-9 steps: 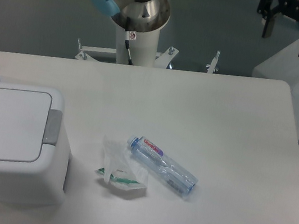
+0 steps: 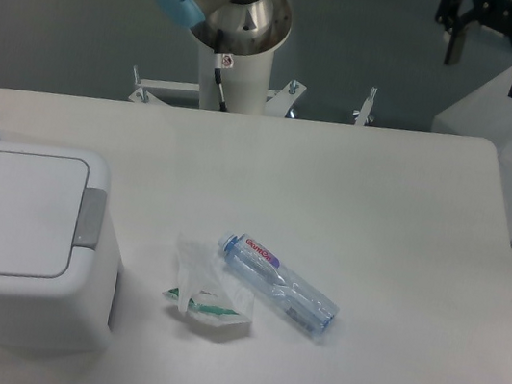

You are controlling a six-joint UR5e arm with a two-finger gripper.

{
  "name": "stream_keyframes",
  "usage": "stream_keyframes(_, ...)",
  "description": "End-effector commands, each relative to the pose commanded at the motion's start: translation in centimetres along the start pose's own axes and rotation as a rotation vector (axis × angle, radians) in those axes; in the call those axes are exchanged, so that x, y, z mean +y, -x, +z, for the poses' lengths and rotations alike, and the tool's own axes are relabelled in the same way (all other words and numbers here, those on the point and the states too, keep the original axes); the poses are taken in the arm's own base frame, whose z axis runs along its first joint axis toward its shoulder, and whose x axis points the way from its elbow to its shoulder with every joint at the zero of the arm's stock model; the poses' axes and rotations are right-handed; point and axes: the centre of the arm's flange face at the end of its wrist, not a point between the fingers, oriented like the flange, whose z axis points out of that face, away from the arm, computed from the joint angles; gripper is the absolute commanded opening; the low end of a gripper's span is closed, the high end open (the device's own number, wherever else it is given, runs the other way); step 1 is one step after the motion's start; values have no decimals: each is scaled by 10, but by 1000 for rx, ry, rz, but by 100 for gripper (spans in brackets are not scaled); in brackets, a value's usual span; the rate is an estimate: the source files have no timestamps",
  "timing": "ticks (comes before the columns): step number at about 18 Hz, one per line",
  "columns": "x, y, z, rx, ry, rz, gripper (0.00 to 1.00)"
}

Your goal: Open the trash can

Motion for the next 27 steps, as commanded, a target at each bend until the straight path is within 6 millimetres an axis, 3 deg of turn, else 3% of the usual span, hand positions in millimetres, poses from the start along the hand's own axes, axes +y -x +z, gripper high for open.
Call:
stream_keyframes(4, -31, -18, 20, -11, -48, -230, 100)
stream_keyframes(10, -82, -65, 49, 23, -98, -427, 100)
stream_keyframes(21, -157, -125, 88, 145, -148, -604, 100)
stream_keyframes(24, -180, -145, 109, 174, -152, -578, 100)
stream_keyframes(27, -189, -157, 120, 197, -143, -558, 100)
